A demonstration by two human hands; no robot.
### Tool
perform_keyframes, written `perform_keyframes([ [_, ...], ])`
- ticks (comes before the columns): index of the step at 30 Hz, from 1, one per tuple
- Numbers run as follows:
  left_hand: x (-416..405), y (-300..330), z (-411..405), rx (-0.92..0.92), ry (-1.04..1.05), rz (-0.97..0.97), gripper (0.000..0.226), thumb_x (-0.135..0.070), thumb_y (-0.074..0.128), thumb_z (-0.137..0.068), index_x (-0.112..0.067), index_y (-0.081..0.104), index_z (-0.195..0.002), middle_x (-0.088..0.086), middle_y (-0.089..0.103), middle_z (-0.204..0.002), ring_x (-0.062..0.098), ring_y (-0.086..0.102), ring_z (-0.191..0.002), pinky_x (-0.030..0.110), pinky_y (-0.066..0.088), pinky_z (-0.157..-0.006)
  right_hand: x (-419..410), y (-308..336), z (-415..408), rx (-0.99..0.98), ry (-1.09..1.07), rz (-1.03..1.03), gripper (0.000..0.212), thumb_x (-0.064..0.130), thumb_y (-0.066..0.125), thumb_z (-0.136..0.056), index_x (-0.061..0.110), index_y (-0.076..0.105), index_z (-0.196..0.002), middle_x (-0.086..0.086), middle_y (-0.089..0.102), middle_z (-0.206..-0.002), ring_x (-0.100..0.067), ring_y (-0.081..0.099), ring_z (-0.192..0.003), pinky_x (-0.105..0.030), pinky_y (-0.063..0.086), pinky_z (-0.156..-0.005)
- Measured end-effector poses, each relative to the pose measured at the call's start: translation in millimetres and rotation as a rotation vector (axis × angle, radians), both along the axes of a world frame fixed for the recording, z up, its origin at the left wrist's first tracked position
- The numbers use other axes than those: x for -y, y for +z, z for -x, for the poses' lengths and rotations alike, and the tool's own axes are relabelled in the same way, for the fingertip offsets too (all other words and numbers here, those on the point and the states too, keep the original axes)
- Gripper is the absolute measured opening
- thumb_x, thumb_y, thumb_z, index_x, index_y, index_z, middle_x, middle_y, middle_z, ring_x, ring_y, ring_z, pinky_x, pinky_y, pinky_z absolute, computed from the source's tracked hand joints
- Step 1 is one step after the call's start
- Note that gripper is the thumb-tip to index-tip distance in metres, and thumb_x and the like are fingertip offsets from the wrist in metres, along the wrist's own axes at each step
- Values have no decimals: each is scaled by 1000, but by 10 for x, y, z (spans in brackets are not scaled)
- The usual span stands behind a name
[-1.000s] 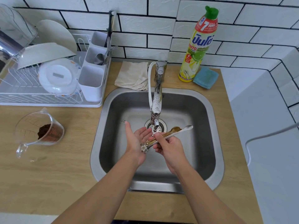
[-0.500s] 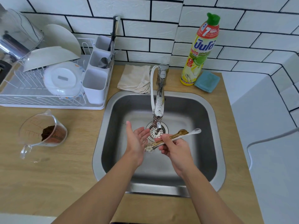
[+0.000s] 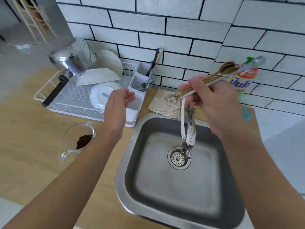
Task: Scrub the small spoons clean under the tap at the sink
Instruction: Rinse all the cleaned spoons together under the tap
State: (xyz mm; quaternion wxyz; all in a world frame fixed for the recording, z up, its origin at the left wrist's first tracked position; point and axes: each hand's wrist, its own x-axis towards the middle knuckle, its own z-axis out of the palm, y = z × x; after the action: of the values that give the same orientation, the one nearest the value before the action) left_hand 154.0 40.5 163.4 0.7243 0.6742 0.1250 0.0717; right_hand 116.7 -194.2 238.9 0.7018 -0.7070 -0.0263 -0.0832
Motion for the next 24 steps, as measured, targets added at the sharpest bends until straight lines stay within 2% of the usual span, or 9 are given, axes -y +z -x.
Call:
perform_keyframes([
  [5, -214, 63, -448, 14, 48, -39, 38, -46, 36, -99, -20, 64, -97, 3, 73, -106, 16, 67, -103, 36, 44, -104, -875, -414, -853, -87, 25, 282, 26, 28, 62, -98, 17, 77, -80, -1, 76, -66, -14, 71, -62, -35, 60, -71],
  [9, -280, -85, -596, -41, 20, -99, 45, -52, 30, -101, -24, 65, -100, -2, 72, -107, 12, 65, -107, 34, 41, -103, -1185, -959, -1091, -209, 40, 374, 30, 31, 59, -101, 16, 74, -80, 9, 67, -56, 2, 63, -53, -24, 47, -62],
  [12, -294, -169, -607, -80, -24, -157, 51, -64, 30, -91, -30, 65, -103, -8, 70, -111, 9, 62, -110, 35, 38, -105, -1286, -1212, -1117, -253, 54, 441, 33, 37, 55, -103, 14, 70, -85, 0, 71, -74, -12, 66, -69, -30, 48, -71],
  [14, -294, -220, -582, -101, -42, -155, 54, -71, 33, -81, -33, 65, -102, -10, 69, -114, 8, 60, -114, 37, 37, -107, -1334, -1304, -1140, -265, 38, 442, 34, 36, 53, -105, 7, 68, -99, -13, 71, -96, -25, 66, -87, -38, 53, -80],
  [16, -285, -292, -544, -89, -52, -169, 50, -70, 35, -78, -37, 64, -101, -12, 68, -117, 7, 59, -116, 39, 38, -109, -1361, -1338, -1146, -278, 15, 378, 35, 31, 54, -104, -1, 63, -112, -21, 65, -113, -28, 65, -95, -42, 54, -88],
  [18, -273, -328, -515, -66, -58, -232, 44, -69, 33, -82, -43, 62, -101, -13, 66, -119, 7, 57, -117, 39, 38, -109, -1372, -1368, -1121, -293, 33, 376, 38, 31, 54, -105, -4, 62, -118, -15, 55, -128, -23, 59, -98, -29, 46, -95],
  [20, -258, -324, -511, -70, -61, -252, 43, -70, 32, -82, -45, 61, -101, -13, 65, -118, 9, 56, -117, 38, 39, -106, -1368, -1421, -1093, -332, 69, 438, 41, 34, 53, -105, -1, 62, -125, -9, 39, -133, -15, 46, -101, -10, 27, -90],
  [22, -253, -322, -522, -75, -68, -265, 48, -70, 32, -82, -41, 62, -105, -14, 64, -115, 7, 56, -113, 35, 40, -99, -1362, -1459, -1080, -354, 82, 430, 35, 35, 58, -103, 7, 60, -124, -6, 29, -127, -17, 45, -107, -7, 22, -89],
  [24, -251, -328, -515, -69, -83, -306, 55, -69, 31, -84, -34, 60, -113, -17, 63, -110, -2, 55, -106, 27, 39, -89, -1360, -1448, -1057, -346, 73, 393, 15, 34, 67, -99, 27, 55, -105, -4, 30, -126, -19, 49, -113, -14, 30, -99],
])
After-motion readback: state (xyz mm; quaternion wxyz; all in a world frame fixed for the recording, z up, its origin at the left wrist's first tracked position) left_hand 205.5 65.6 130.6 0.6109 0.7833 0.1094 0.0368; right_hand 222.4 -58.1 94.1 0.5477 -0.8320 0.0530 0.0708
